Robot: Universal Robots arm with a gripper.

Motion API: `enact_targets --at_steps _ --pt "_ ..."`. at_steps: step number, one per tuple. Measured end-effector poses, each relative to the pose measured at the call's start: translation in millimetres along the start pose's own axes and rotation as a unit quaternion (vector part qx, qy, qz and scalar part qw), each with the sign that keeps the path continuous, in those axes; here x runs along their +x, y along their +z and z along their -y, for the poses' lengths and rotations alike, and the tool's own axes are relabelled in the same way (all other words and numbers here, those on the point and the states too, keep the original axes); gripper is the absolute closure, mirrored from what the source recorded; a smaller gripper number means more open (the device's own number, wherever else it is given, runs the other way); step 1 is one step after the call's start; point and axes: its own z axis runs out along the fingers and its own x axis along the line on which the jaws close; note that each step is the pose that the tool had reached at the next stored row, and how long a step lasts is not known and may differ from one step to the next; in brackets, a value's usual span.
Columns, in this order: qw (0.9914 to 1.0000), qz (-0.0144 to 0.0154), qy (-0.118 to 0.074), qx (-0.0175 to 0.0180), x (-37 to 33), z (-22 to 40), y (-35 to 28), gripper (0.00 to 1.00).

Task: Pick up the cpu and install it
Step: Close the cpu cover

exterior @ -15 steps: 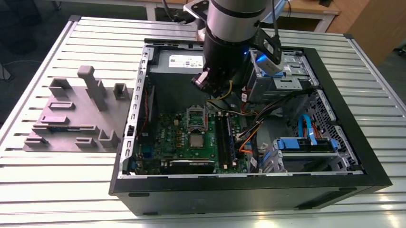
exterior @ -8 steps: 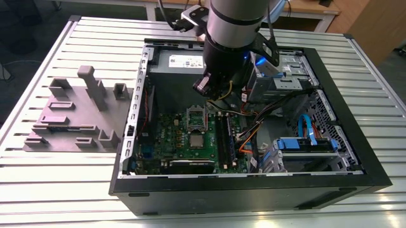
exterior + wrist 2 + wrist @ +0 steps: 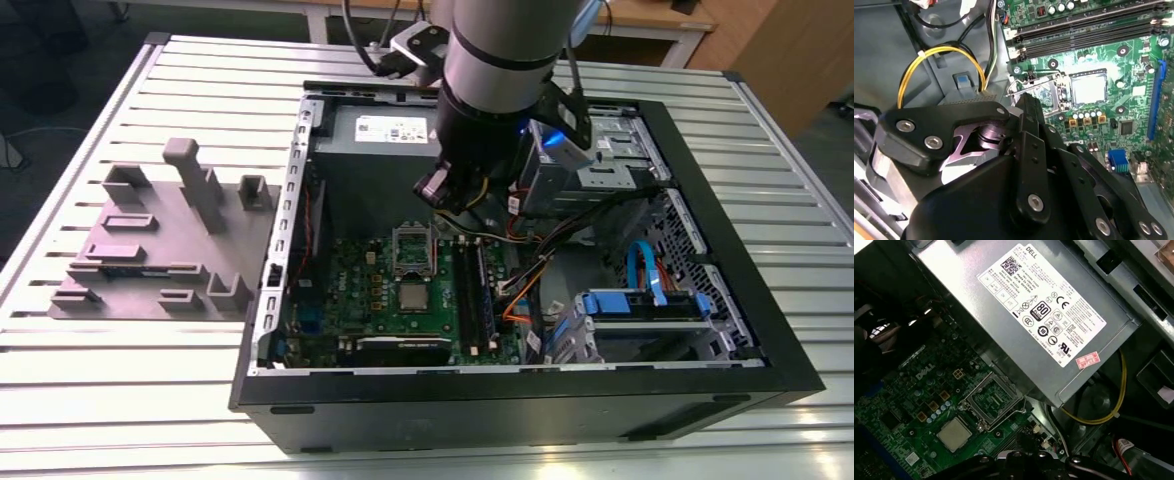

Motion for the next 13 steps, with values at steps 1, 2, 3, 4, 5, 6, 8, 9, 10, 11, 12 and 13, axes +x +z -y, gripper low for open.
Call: enact_targets --at_steps 1,2,3,4,5,6,8,9,10,11,12,13 --pt "1.0 0.0 0.0 0.0 0.2 0.2 1.7 0.89" --pt "1.0 0.0 0.0 -0.0001 0.4 0.4 3.5 0.89" --pt "1.0 0.0 0.0 -0.0001 0.5 0.7 5.3 0.89" --pt "1.0 0.0 0.0 -0.0001 0.7 0.9 7.2 0.89" --pt "1.0 0.0 0.0 -0.0001 0.9 1.1 8.9 0.89" --pt "1.0 0.0 0.0 -0.0001 1.0 1.4 10.7 0.89" --pt "1.0 0.0001 0.0 -0.0002 0.9 2.2 14.0 0.89" --pt "1.0 0.0001 -0.001 -0.0003 0.8 2.6 15.6 0.89" --pt "1.0 -0.0002 -0.003 -0.0005 0.7 3.1 17.1 0.89" --pt "0.99997 -0.0007 -0.008 -0.001 0.6 3.5 18.8 0.89" --pt "0.9999 -0.0014 -0.014 -0.0016 0.7 3.8 20.3 0.89" --pt "0.99979 -0.0022 -0.02 -0.0022 0.8 4.0 21.6 0.89"
